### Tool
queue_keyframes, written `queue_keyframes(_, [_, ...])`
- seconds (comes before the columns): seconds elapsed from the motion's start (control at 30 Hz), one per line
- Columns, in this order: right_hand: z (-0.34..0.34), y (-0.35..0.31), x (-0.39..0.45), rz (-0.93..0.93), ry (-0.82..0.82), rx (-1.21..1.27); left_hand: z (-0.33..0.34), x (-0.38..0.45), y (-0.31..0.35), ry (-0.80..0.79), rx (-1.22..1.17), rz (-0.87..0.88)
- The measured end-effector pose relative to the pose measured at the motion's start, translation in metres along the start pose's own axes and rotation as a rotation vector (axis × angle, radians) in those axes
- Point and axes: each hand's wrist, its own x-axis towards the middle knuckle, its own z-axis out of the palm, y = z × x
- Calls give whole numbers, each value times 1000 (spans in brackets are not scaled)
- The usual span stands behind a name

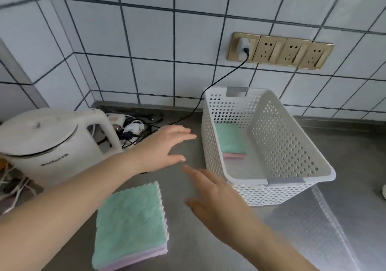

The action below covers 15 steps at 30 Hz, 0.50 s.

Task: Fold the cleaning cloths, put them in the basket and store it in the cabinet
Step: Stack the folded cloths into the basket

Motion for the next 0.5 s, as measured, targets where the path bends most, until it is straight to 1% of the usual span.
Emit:
queue_keyframes(0.1, [40, 7, 25, 69, -134, 204, 10, -48, -15, 119, -154, -211])
queue_keyframes(0.2, [83, 14, 47, 252, -293, 419, 33, -104, -29, 218, -290, -482])
queue_keyframes(0.3, [118, 20, 59, 441, -400, 633, 65, -152, -38, 296, -315, -672])
queue_keyframes(0.37, [139, 23, 63, 528, -462, 735, 82, -178, -44, 316, -384, -836])
queue_keyframes(0.5, [152, 24, 69, 608, -452, 901, 97, -198, -39, 353, -845, -1154])
